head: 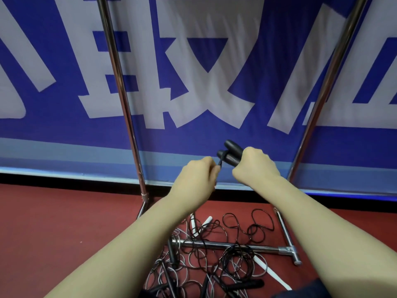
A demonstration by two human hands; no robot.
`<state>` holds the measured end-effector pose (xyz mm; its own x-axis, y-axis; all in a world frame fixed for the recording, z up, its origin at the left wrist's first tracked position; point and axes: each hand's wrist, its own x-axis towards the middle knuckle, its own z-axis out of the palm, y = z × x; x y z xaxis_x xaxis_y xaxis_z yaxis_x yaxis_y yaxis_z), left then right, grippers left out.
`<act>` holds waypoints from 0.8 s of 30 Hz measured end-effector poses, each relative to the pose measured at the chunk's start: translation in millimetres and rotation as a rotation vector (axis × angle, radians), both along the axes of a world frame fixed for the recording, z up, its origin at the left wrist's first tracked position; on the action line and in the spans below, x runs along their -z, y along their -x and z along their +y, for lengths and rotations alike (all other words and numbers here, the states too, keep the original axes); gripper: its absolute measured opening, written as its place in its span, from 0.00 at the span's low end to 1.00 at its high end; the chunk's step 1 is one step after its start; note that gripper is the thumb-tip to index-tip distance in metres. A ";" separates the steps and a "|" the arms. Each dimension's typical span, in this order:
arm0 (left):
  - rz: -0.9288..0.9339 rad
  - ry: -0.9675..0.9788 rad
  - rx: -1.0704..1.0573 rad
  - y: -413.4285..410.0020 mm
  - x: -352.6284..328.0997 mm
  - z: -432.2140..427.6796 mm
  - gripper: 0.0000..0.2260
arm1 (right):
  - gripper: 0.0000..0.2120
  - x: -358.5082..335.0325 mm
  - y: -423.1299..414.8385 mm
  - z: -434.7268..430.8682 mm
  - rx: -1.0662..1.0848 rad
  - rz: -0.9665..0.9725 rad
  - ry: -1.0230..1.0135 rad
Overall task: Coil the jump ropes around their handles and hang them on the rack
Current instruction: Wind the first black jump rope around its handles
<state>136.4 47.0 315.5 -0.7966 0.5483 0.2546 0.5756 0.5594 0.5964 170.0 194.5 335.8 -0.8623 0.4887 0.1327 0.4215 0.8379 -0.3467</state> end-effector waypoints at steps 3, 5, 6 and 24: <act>-0.540 -0.255 0.164 -0.2 -7.0 -1.9 0.10 | 0.07 -6.0 2.1 -3.2 -0.003 0.086 -0.019; -0.807 -0.370 0.301 2.1 -10.8 -8.6 0.09 | 0.10 -11.2 2.4 -6.4 -0.015 0.129 -0.027; -0.873 -0.397 0.350 5.5 -11.5 -13.0 0.10 | 0.10 -13.6 1.8 -6.8 -0.014 0.154 -0.026; -0.139 -0.114 0.188 2.3 -15.4 -18.1 0.12 | 0.08 -25.7 4.2 -10.9 0.000 0.385 0.310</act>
